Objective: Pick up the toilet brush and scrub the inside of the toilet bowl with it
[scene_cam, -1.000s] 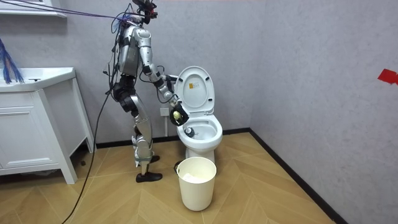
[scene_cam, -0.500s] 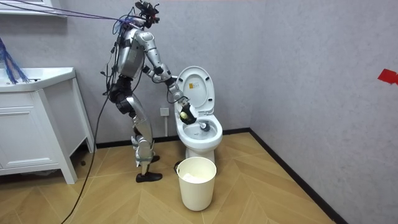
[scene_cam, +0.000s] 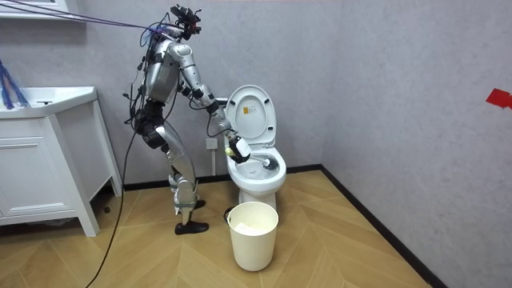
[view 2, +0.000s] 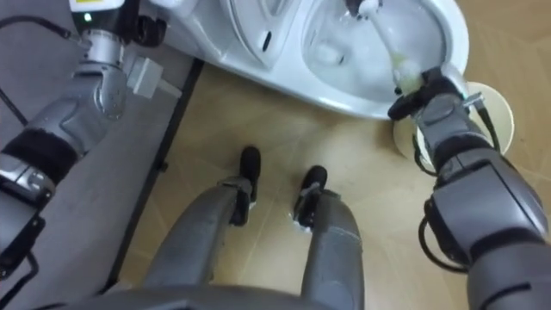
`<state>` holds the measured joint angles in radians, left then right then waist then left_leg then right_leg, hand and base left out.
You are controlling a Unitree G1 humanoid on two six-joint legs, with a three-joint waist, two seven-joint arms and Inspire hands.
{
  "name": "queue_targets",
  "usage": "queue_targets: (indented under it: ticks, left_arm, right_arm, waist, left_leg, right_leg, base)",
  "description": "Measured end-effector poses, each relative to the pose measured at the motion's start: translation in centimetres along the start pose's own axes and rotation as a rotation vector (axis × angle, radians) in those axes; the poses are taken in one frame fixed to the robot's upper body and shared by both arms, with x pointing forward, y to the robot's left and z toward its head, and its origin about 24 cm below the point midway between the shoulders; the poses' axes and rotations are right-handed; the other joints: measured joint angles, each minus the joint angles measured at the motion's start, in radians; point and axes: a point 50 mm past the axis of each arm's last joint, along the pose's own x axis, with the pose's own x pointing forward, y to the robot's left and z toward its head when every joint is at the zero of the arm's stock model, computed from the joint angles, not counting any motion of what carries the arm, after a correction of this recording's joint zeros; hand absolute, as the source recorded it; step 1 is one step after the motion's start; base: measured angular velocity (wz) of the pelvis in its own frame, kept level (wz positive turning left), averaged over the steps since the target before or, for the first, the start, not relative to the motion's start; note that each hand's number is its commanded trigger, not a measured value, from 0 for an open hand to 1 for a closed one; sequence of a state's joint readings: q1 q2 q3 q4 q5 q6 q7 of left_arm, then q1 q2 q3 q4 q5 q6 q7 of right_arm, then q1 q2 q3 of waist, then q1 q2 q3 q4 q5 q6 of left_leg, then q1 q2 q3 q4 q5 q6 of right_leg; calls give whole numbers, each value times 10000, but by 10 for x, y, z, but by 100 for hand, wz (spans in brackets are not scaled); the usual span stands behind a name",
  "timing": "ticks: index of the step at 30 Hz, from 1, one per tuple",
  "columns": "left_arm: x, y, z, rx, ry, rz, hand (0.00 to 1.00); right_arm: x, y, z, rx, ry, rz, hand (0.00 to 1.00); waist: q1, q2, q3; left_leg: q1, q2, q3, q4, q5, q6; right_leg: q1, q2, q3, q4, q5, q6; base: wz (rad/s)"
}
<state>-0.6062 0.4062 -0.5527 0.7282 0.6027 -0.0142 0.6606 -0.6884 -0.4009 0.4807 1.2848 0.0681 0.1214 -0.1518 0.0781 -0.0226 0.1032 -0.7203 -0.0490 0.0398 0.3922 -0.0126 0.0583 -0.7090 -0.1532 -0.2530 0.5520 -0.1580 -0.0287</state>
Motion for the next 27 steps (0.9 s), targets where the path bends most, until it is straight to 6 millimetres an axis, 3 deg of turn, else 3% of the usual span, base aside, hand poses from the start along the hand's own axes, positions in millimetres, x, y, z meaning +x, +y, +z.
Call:
queue_targets:
  ticks: [4, 6, 7, 12, 16, 18, 21, 27]
  left_arm:
    - [-2, -3, 0, 34, 122, -140, 0]
    - [-3, -7, 5, 96, 122, -361, 0]
    - [-3, -9, 6, 69, 128, -425, 0]
    - [-9, -20, 8, 136, 274, -852, 0]
    - [-15, -24, 5, 153, 468, -1035, 0]
    - [-21, -27, 2, 83, 726, -1122, 0]
    - [-28, -32, -1, -86, 895, -1275, 0]
    - [-42, -36, -11, -157, 1274, -1302, 0]
  right_arm:
    - [0, 0, 0, -575, -64, 12, 100]
    - [0, 3, -3, -1611, -152, 120, 100]
    - [-1, 6, -5, -1921, -164, 182, 100]
    - [-5, 24, -24, -5892, -204, 463, 100]
    - [-7, 24, -34, -7605, -446, 231, 100]
    - [-8, 21, -34, -8631, -849, -63, 100]
    - [-11, 22, -44, -9623, -1128, -329, 100]
    - [-21, 37, -61, -10401, -1733, -586, 100]
  waist:
    - [-19, 180, -24]
    - [-43, 428, -11]
    - [-33, 450, -11]
    - [216, 717, -66]
    - [352, 791, -111]
    - [306, 889, -186]
    - [300, 944, -224]
    - [23, 966, -311]
  left_leg:
    - [7, -21, 8, 45, -31, 44]
    - [72, 1, -68, 57, -33, 47]
    - [107, 4, -75, 46, -34, 46]
    - [330, 19, 29, 17, -119, 56]
    - [468, 66, 144, -9, -185, 55]
    - [531, 82, 145, -32, -236, 24]
    - [656, 179, 191, -127, -250, 4]
    - [993, 205, 179, -314, -337, -59]
  right_leg:
    - [37, -16, -45, 3, 18, 15]
    - [259, 27, -245, -193, 42, 34]
    - [295, 35, -233, -192, 41, 27]
    - [461, 33, -179, -218, -14, -18]
    - [558, 182, 32, -335, 1, -28]
    - [631, 208, 17, -402, -9, -35]
    - [788, 324, 41, -595, 21, -50]
    - [1134, 368, -15, -802, -25, -83]
  base:
    - [1]
    - [12]
    - [8]
    - [-5]
    - [-13]
    - [-7]
    - [0]
    - [0]
